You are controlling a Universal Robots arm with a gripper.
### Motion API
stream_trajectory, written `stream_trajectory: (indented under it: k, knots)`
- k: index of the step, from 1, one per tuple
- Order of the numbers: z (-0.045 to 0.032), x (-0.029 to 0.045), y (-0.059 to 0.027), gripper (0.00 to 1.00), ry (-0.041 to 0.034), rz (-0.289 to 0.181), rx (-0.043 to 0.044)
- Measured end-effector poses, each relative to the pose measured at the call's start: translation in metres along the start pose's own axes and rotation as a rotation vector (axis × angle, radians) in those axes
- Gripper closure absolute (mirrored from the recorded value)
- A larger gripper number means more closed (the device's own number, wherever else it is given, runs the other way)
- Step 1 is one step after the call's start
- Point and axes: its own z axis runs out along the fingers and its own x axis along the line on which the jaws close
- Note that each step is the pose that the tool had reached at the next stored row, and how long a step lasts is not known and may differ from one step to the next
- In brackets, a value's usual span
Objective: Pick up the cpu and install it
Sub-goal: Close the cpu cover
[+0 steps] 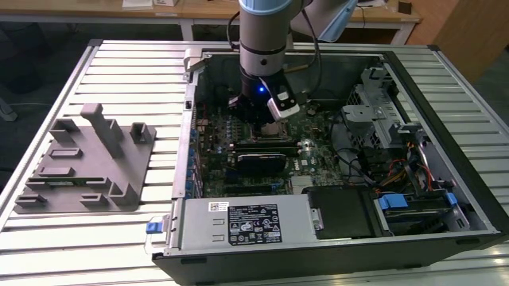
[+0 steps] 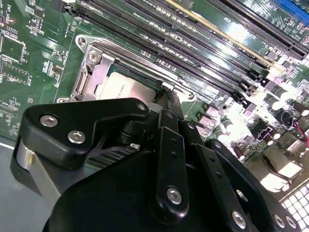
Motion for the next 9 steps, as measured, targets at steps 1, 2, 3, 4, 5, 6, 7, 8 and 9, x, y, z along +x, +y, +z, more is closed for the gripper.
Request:
stream_trajectory:
  k: [1, 2, 3, 4, 5, 6, 7, 8, 9]
  knots:
    - [0.0001, 0.0000, 0.0000, 0.89, 0.0001, 0.000, -0.0003]
    - [0.0002, 0.0000, 0.0000, 0.89, 0.0000, 0.000, -0.0006]
    - [0.0002, 0.0000, 0.0000, 0.89, 0.0000, 0.000, -0.0008]
    - [0.0003, 0.0000, 0.0000, 0.89, 0.0000, 0.000, -0.0011]
    - [0.0003, 0.0002, 0.0001, 0.89, -0.0001, 0.000, -0.0014]
    - [0.0004, 0.0004, 0.0001, 0.89, -0.0002, 0.000, -0.0016]
    - [0.0004, 0.0007, 0.0001, 0.89, -0.0001, 0.000, -0.0018]
    - [0.0004, 0.0009, 0.0001, 0.89, -0.0001, 0.000, -0.0019]
    - [0.0003, 0.0011, 0.0001, 0.89, -0.0001, 0.000, -0.0021]
